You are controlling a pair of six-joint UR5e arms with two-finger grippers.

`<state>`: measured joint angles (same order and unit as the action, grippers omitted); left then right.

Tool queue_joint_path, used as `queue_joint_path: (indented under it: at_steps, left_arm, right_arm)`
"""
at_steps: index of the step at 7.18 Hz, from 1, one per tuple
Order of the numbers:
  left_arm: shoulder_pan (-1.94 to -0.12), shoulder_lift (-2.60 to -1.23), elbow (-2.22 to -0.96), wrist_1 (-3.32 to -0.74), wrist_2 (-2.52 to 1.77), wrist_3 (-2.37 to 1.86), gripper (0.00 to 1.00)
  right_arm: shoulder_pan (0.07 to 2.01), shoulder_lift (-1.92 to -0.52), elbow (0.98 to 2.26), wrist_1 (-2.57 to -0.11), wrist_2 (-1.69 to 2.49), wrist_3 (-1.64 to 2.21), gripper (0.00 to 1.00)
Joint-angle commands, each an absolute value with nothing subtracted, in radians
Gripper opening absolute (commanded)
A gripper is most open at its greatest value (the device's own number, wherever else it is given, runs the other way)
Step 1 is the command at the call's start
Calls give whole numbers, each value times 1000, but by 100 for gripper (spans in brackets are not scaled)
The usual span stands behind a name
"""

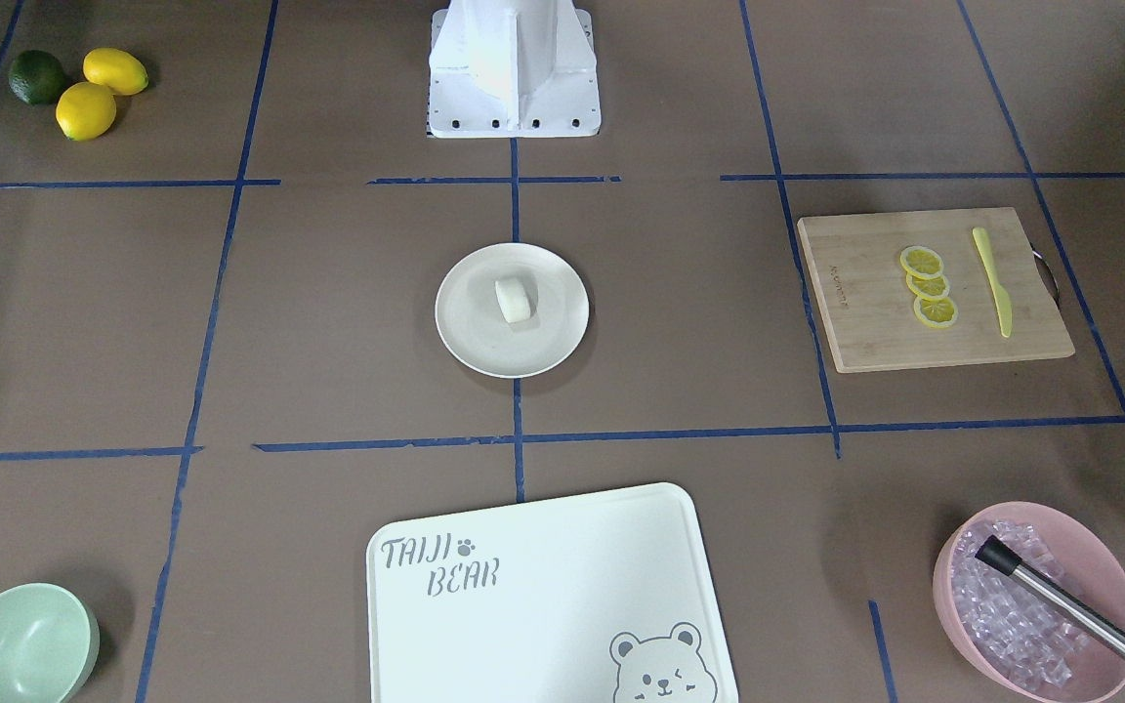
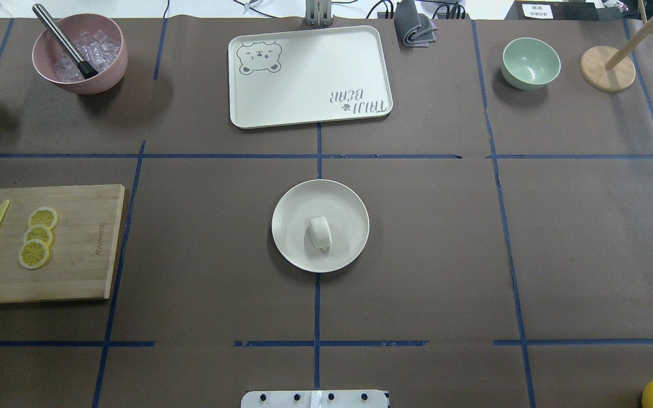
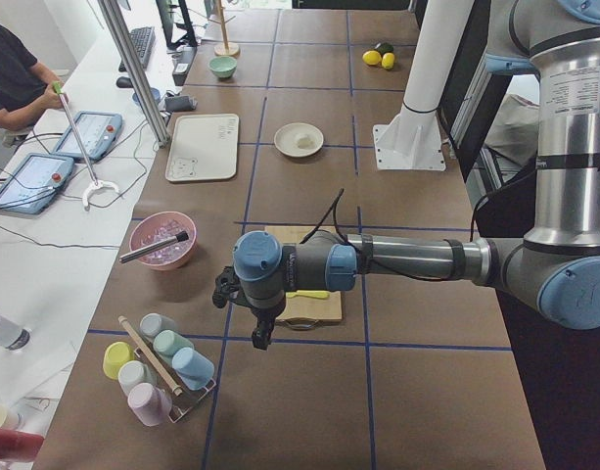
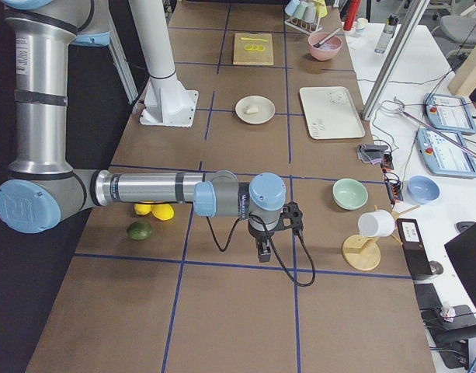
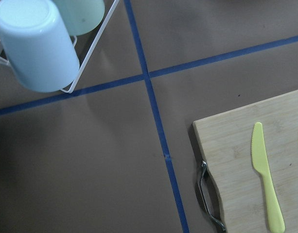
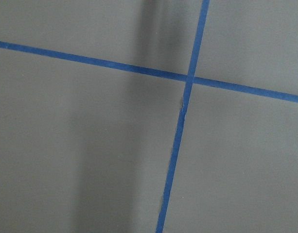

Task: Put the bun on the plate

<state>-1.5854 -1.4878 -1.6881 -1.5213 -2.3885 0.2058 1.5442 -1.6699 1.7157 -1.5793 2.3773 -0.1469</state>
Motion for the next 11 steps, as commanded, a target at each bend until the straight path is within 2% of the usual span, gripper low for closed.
queue_joint_path:
  at_steps: [1, 6, 11]
  left_arm:
    - [-1586, -1465, -1703, -1525, -2393, 175, 100]
    - [-1585, -1462, -1689, -1516, -2388, 167, 100]
    - [-1585, -1430, -1776, -1394, -2393, 84, 100]
  right_arm:
    - [1543, -1672, 1715, -1578, 2265, -169, 100]
    - [1543, -1675, 1709, -1588, 2329, -169, 100]
    - [1543, -1660, 1704, -1586, 2325, -167, 100]
